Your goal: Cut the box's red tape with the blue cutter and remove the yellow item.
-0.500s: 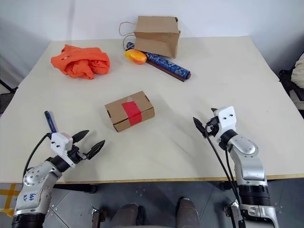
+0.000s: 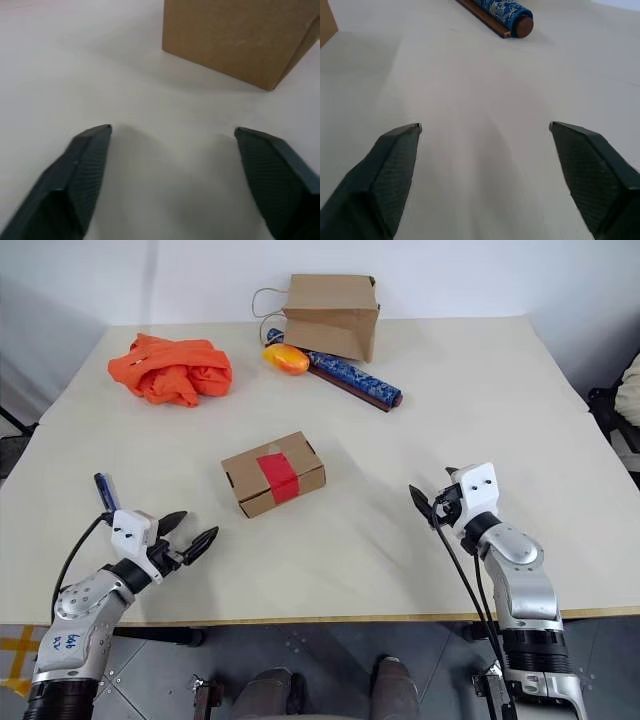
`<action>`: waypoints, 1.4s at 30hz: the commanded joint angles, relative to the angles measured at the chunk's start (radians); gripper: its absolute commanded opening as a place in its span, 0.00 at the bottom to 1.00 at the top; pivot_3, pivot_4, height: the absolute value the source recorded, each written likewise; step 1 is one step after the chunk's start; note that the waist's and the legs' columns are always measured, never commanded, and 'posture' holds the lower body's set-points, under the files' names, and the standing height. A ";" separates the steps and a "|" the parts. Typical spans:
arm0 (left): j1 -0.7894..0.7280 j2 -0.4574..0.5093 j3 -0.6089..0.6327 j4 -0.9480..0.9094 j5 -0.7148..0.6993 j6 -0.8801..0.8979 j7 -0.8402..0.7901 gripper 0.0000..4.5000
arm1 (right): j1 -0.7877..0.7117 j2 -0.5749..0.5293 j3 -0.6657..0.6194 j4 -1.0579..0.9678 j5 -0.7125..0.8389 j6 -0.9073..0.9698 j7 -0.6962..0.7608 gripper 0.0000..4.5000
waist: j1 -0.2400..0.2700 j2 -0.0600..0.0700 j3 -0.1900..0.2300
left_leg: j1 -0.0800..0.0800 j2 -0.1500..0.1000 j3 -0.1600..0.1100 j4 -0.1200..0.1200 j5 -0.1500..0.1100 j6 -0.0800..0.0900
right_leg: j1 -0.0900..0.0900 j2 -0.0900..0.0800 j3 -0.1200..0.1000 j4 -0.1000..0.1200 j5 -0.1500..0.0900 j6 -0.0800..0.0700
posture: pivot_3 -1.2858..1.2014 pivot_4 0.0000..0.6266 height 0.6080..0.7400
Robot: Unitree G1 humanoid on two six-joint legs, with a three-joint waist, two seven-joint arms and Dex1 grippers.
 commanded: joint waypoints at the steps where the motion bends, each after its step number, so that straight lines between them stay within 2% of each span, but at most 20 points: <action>1: -0.040 0.002 0.020 0.008 -0.014 -0.013 -0.005 0.72 | -0.038 0.001 0.007 -0.043 0.020 0.015 0.009 0.83 | 0.000 0.000 0.000 | 0.000 0.000 0.000 0.000 0.000 0.000 | 0.000 0.000 0.000 0.000 0.000 0.000 | 0.52 0.24 1.00; 2: -0.047 0.001 0.019 0.012 -0.013 -0.017 -0.006 0.66 | -0.043 0.001 0.008 -0.041 0.021 0.014 0.014 0.81 | -0.001 0.000 0.000 | 0.000 0.000 0.000 0.000 0.000 0.000 | 0.000 0.000 0.000 0.000 0.000 0.000 | 0.52 0.24 1.00; 6: -0.075 0.003 0.017 0.032 -0.012 -0.043 -0.024 0.39 | -0.086 0.003 0.026 -0.009 0.023 0.019 0.031 0.50 | -0.001 0.000 0.000 | 0.000 0.000 0.000 0.000 0.000 0.000 | -0.001 0.000 -0.001 0.000 0.000 0.000 | 0.52 0.24 1.00; 8: -0.082 0.004 0.018 0.040 -0.012 -0.052 -0.031 0.27 | -0.103 0.003 0.034 0.004 0.021 0.015 0.038 0.38 | -0.002 -0.001 0.000 | 0.000 0.000 0.001 0.000 0.000 -0.001 | -0.002 0.000 -0.001 0.000 0.000 0.000 | 0.52 0.24 1.00; 9: -0.090 0.005 0.018 0.048 -0.011 -0.059 -0.034 0.23 | -0.118 0.006 0.038 0.016 0.020 0.013 0.041 0.36 | -0.003 -0.001 0.000 | 0.000 0.000 0.001 -0.001 0.000 -0.001 | -0.002 0.000 -0.001 0.000 0.000 0.000 | 0.52 0.24 1.00; 13: -0.134 0.003 0.009 0.095 -0.002 -0.089 -0.046 0.01 | -0.177 0.030 0.069 0.083 0.008 -0.015 0.066 0.15 | -0.002 -0.002 0.000 | -0.002 0.000 0.001 0.000 0.000 -0.001 | -0.004 0.000 -0.001 0.001 0.000 0.000 | 0.52 0.24 1.00; 14: -0.146 0.002 0.004 0.109 0.000 -0.096 -0.051 0.00 | -0.195 0.039 0.081 0.107 0.003 -0.027 0.075 0.10 | -0.003 -0.002 0.000 | -0.002 0.000 0.001 0.000 0.000 -0.001 | -0.004 0.000 -0.001 0.001 0.000 0.000 | 0.52 0.24 1.00; 16: -0.168 0.002 -0.006 0.135 0.006 -0.107 -0.060 0.00 | -0.227 0.053 0.096 0.152 -0.006 -0.047 0.084 0.09 | -0.004 -0.002 0.000 | -0.002 0.000 0.001 0.000 0.000 -0.001 | -0.004 0.000 -0.001 0.001 0.000 0.000 | 0.52 0.24 1.00; 17: -0.197 0.001 -0.021 0.167 0.018 -0.114 -0.067 0.00 | -0.281 0.076 0.119 0.218 -0.020 -0.054 0.086 0.02 | -0.005 -0.002 0.000 | -0.002 0.000 0.002 0.000 0.000 -0.001 | -0.004 0.000 -0.001 0.001 0.000 0.000 | 0.52 0.24 1.00; 18: -0.223 0.000 -0.035 0.199 0.030 -0.116 -0.072 0.00 | -0.332 0.098 0.142 0.280 -0.036 -0.055 0.086 0.00 | -0.008 -0.002 0.000 | -0.002 0.000 0.002 0.000 0.000 -0.001 | -0.005 0.000 -0.002 0.002 0.000 0.001 | 0.52 0.24 1.00; 24: -0.337 -0.019 -0.102 0.330 0.066 -0.151 -0.124 0.00 | -0.563 0.225 0.203 0.595 -0.101 -0.142 0.070 0.00 | -0.036 -0.003 -0.001 | -0.002 0.001 0.003 0.000 0.000 -0.002 | -0.009 0.000 -0.003 0.006 0.001 0.001 | 0.52 0.24 1.00; 28: -0.392 -0.047 -0.130 0.366 0.072 -0.169 -0.152 0.00 | -0.636 0.300 0.229 0.665 -0.102 -0.171 0.127 0.00 | -0.049 -0.003 -0.001 | -0.003 0.002 0.003 0.000 0.000 -0.002 | -0.009 -0.001 -0.007 0.009 0.001 0.002 | 0.52 0.24 1.00; 32: -0.396 -0.062 -0.141 0.362 0.073 -0.168 -0.172 0.00 | -0.584 0.283 0.266 0.520 -0.071 -0.097 0.256 0.00 | -0.052 -0.004 -0.001 | -0.003 0.002 0.001 0.000 -0.001 -0.003 | -0.009 -0.002 -0.011 0.011 0.002 0.003 | 0.52 0.24 1.00; 36: -0.418 -0.080 -0.156 0.383 0.088 -0.176 -0.172 0.00 | -0.455 0.190 0.323 0.218 -0.016 0.076 0.406 0.00 | -0.050 -0.005 -0.002 | -0.003 0.002 0.000 0.000 -0.001 -0.003 | -0.009 -0.003 -0.013 0.011 0.002 0.003 | 0.52 0.24 1.00; 42: -0.471 -0.128 -0.175 0.418 0.099 -0.190 -0.189 0.00 | -0.301 0.043 0.362 -0.081 0.015 0.239 0.501 0.00 | -0.035 -0.005 -0.002 | -0.003 0.002 0.000 0.004 -0.001 -0.003 | -0.008 -0.003 -0.013 0.011 0.002 0.003 | 0.52 0.24 1.00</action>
